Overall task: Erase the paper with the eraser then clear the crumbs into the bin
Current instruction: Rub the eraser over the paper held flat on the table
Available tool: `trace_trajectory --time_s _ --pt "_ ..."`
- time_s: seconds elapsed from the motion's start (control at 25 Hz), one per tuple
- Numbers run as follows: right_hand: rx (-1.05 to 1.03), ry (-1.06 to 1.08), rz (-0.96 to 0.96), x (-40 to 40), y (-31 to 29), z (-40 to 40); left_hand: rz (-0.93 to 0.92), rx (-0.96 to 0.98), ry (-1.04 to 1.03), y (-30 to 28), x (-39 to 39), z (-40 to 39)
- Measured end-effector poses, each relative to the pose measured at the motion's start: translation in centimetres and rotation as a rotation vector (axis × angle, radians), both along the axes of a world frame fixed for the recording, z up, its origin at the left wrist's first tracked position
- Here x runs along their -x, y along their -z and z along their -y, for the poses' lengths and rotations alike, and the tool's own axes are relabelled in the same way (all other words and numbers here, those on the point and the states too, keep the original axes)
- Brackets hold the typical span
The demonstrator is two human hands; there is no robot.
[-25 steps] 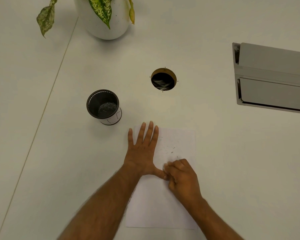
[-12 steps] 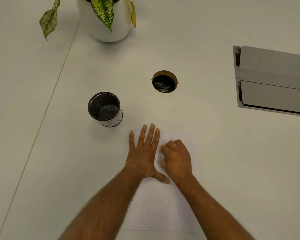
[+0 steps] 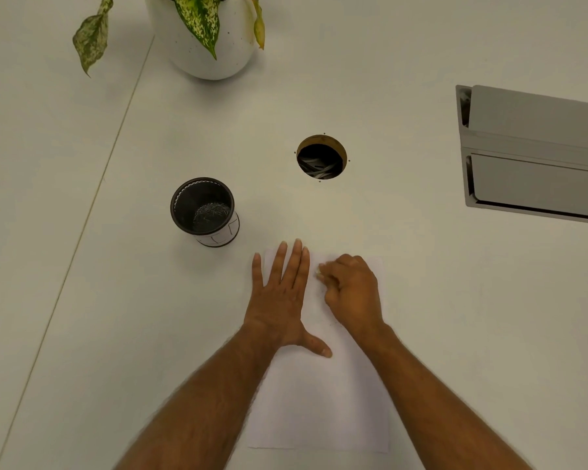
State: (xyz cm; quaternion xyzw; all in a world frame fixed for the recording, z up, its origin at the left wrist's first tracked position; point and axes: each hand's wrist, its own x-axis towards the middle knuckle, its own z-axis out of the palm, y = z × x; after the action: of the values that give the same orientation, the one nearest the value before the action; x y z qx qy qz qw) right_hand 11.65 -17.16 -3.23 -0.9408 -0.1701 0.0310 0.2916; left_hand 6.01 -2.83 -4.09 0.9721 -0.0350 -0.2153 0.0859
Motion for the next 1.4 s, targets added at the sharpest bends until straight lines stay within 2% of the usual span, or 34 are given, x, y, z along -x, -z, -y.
trace_trajectory --time_s 0.16,0.32,0.72,1.0,1.4 --pt "-0.059 -0.055 0.047 5.7 -0.6 3.2 -0.011 0.011 -0.009 0.0 -0.1 0.0" --pt "0.011 -0.124 0.04 8.3 0.2 3.8 -0.011 -0.016 -0.007 -0.1 -0.1 0.1" --pt "0.075 -0.104 0.132 5.7 0.3 0.7 0.011 -0.037 0.004 0.3 -0.1 0.1" --pt "0.146 -0.093 0.072 1.1 -0.1 -1.9 -0.02 -0.022 0.015 0.1 -0.2 0.0" --pt "0.15 -0.132 0.052 -0.3 -0.1 -1.9 -0.017 -0.001 0.011 -0.1 -0.2 -0.1"
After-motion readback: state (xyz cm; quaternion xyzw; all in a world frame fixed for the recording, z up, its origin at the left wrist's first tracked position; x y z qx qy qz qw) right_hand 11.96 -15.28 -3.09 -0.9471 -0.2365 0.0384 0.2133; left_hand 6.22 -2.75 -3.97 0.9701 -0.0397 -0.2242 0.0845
